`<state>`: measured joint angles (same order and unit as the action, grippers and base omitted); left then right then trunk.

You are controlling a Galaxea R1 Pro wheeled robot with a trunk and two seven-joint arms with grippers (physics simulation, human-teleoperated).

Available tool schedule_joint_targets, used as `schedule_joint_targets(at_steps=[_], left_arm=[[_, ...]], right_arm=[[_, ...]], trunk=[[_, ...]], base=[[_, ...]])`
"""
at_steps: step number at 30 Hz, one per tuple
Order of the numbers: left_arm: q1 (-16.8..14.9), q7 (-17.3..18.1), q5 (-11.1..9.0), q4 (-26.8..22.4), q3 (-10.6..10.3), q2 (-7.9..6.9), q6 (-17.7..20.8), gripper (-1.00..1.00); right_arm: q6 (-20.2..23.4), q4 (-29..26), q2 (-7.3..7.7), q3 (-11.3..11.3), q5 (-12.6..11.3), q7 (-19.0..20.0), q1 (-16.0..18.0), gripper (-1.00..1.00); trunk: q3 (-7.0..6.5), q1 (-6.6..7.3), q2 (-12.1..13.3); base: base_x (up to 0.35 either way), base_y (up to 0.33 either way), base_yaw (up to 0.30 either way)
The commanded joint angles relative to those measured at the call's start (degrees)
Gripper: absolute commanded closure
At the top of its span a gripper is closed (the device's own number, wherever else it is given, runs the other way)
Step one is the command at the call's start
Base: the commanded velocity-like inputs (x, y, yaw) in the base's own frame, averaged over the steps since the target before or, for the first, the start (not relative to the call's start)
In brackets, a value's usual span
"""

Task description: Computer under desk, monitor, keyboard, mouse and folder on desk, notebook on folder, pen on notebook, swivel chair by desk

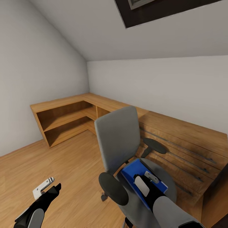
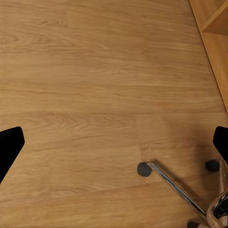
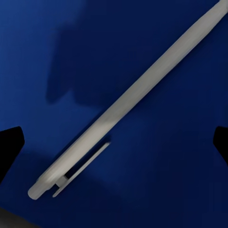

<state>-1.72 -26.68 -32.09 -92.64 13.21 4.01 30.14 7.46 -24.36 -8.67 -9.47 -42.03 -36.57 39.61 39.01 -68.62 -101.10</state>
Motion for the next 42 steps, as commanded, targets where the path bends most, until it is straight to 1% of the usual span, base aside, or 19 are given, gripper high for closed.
schedule_joint_targets(at_steps=[1, 12, 21, 29, 42], left_arm=[[-0.04, -0.39, -0.60, -0.09, 0.06, 0.04, 0.18, -1.00], [-0.04, -0.39, -0.60, -0.09, 0.06, 0.04, 0.18, -1.00], [-0.04, -0.39, -0.60, -0.09, 0.06, 0.04, 0.18, -1.00], [-0.04, -0.39, -0.60, -0.09, 0.06, 0.05, 0.18, -1.00], [-0.04, -0.39, -0.60, -0.09, 0.06, 0.04, 0.18, -1.00]], right_arm=[[0.44, -0.13, 0.06, -0.40, -0.16, -0.44, 0.03, -1.00], [0.45, -0.14, 0.06, -0.37, -0.16, -0.52, 0.03, -1.00], [0.45, -0.16, 0.06, -0.37, -0.16, -0.52, 0.03, -1.00], [0.45, -0.16, 0.06, -0.37, -0.16, -0.52, 0.03, -1.00], [0.45, -0.12, 0.06, -0.29, -0.16, -0.49, 0.03, -1.00]], trunk=[[0.12, 0.01, -0.03], [0.96, 0.01, -0.03], [1.10, 0.01, -0.03], [1.52, 0.01, -0.03], [1.58, 0.01, -0.03]], base=[[0.000, 0.000, 0.000], [0.000, 0.000, 0.000], [0.000, 0.000, 0.003], [0.000, 0.000, 0.056], [0.000, 0.000, 0.004]])
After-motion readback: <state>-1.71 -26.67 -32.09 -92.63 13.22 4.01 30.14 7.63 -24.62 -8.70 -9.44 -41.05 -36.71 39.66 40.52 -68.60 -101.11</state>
